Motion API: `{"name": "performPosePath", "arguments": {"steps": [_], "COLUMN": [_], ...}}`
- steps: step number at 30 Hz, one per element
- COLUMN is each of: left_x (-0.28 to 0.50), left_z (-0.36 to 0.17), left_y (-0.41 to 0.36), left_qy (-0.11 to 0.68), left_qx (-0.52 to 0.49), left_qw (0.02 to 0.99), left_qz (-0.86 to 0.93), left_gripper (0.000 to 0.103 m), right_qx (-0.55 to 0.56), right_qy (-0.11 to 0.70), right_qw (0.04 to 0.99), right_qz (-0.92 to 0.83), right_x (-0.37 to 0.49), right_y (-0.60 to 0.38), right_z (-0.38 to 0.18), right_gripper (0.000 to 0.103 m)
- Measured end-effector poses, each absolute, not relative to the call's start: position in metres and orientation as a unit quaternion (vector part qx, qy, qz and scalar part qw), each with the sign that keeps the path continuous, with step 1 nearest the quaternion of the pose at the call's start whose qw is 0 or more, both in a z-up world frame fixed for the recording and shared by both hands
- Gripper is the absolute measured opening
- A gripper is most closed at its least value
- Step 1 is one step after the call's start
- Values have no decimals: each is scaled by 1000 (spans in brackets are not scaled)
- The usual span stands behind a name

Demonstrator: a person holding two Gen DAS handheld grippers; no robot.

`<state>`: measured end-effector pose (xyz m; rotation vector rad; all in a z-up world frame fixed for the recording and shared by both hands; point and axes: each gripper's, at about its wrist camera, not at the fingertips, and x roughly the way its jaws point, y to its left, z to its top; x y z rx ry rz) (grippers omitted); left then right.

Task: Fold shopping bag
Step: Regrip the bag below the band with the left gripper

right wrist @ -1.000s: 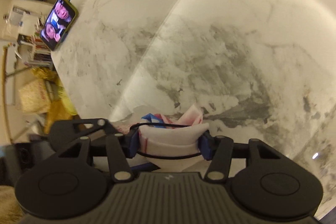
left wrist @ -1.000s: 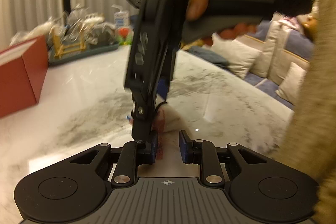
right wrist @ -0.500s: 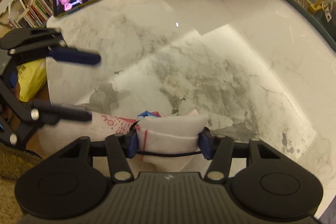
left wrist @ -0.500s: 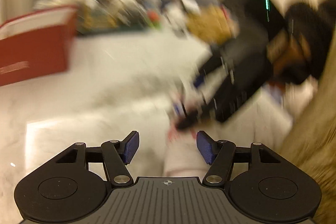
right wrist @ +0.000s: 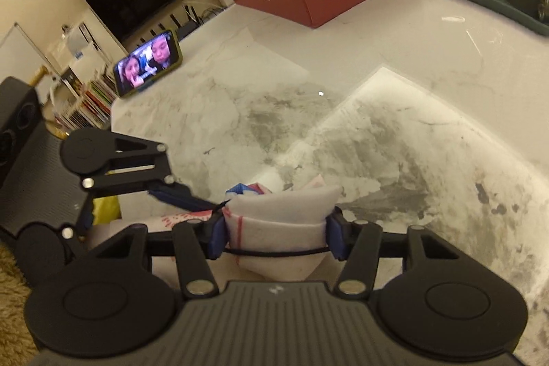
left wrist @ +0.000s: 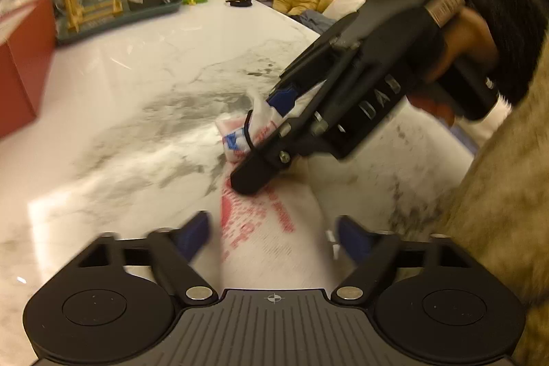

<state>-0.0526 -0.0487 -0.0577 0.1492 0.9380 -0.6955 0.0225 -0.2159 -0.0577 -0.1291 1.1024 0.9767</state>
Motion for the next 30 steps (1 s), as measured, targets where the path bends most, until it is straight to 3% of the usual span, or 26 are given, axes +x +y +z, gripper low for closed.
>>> {"name": "performPosePath", "arguments": {"steps": [1,7,8,9,10,11,24,30], "left_x": [-48,-46,-46,-45,-41,-37,-7,-11], "left_z": [-60,-61,-61,-59,-61,-62,-80,-64], "left_y": [-50,-36,-31,-24,-18,-12,-5,-39], "left_qy": [452,449,449,452,465,478,528,526], "left_qx": [59,40,21,-4,-31,-59,-147,-31], "left_qw": [822,815,820,829,825,820,768,785], "left_qz": [-342,-365,-355,-329,-319,-308,-331,-326], "left_gripper": [103,102,95,68,48,38,33,31], "right_qx": [-59,-89,-90,-88,-84,-81,-60,-85], "right_qy": [499,479,475,474,473,473,474,470], "right_qw": [737,736,737,737,737,737,728,716], "right_qz": [451,471,472,474,475,476,493,510], "right_x": [23,19,18,18,18,18,27,29], "right_y": [-218,-219,-219,-220,-221,-223,-230,-227], "right_z": [-58,-58,-58,-59,-59,-59,-62,-61], "right_gripper": [55,54,54,54,54,54,54,54]}}
